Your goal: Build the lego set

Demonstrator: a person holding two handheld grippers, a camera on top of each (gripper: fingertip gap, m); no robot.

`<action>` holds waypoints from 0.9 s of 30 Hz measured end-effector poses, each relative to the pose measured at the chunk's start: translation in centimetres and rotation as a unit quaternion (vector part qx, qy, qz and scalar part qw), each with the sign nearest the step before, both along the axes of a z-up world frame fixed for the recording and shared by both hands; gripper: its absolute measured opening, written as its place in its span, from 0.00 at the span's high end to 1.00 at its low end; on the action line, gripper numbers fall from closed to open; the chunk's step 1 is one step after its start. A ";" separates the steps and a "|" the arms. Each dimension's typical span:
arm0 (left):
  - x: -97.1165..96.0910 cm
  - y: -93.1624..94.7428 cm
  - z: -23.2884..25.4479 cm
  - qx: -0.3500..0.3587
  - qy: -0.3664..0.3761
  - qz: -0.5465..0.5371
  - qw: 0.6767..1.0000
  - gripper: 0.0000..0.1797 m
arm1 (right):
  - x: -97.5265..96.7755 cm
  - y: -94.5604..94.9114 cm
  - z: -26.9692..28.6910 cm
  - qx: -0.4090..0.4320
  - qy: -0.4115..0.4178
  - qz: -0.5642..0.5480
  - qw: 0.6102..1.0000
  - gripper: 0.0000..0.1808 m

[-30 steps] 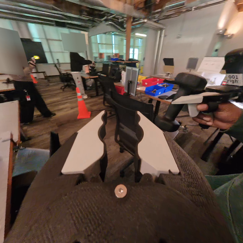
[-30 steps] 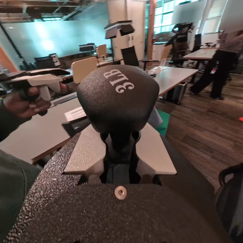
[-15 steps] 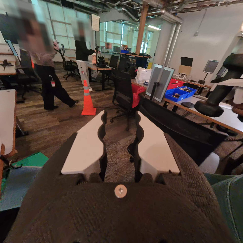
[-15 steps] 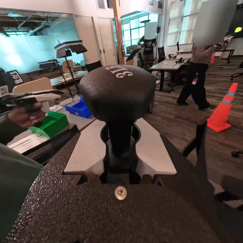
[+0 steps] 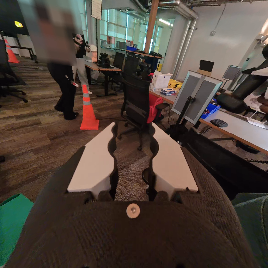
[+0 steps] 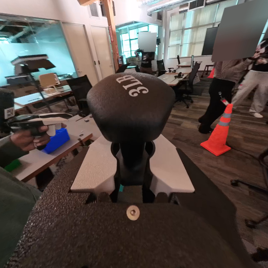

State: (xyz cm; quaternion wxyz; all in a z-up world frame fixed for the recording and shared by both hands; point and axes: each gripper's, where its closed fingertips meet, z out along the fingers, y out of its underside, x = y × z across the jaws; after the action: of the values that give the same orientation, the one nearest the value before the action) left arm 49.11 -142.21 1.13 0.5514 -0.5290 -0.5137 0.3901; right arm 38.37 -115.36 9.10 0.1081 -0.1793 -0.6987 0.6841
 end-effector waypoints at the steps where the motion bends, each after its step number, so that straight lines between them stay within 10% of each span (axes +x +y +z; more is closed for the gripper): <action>1: -2.1 -0.8 -0.7 -0.002 -0.004 -0.008 1.000 0.77 | -1.8 -0.5 -0.2 0.006 0.002 -0.010 1.000 0.84; 27: -58.6 -23.0 -4.0 -0.003 -0.010 -0.155 0.988 0.78 | -54.4 -20.4 -3.0 0.036 0.005 -0.205 0.978 0.84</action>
State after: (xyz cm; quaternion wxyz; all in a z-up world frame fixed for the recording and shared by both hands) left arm -9.49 -165.21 -2.86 0.5982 -0.6084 -0.4296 0.2958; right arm -16.03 -135.74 6.12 0.2557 -0.3117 -0.6708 0.6225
